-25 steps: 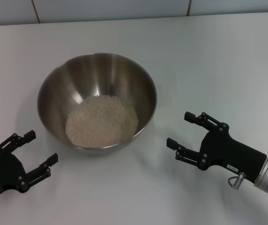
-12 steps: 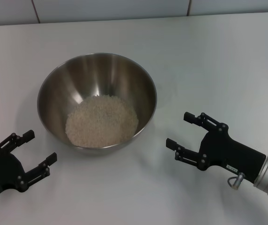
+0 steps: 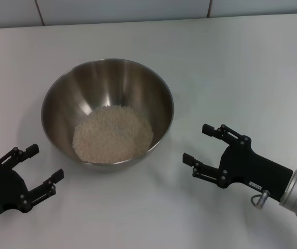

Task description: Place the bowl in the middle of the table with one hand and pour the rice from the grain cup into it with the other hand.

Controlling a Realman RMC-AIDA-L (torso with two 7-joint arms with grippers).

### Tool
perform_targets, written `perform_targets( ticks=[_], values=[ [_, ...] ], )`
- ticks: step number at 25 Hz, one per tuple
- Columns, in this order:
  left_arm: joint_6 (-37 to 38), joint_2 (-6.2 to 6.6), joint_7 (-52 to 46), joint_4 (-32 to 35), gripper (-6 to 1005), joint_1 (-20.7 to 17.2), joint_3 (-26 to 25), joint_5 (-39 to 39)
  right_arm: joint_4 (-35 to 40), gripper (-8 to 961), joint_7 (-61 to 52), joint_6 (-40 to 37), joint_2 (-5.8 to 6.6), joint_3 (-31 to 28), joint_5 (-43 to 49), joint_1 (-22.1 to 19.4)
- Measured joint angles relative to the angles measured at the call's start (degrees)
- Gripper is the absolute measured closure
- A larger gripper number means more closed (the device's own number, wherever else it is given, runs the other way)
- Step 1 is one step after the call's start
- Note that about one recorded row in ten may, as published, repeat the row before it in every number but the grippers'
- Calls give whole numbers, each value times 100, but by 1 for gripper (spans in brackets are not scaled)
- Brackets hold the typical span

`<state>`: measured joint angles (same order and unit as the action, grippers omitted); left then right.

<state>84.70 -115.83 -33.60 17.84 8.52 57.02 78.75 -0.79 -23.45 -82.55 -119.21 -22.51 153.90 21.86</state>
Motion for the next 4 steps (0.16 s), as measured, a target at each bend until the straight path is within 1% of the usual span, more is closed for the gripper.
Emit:
perform_targets(
  ticks=[4],
  values=[
    [6, -1, 2, 0, 204, 0, 12, 0, -2, 126, 0, 2, -2, 9, 7, 6]
  ],
)
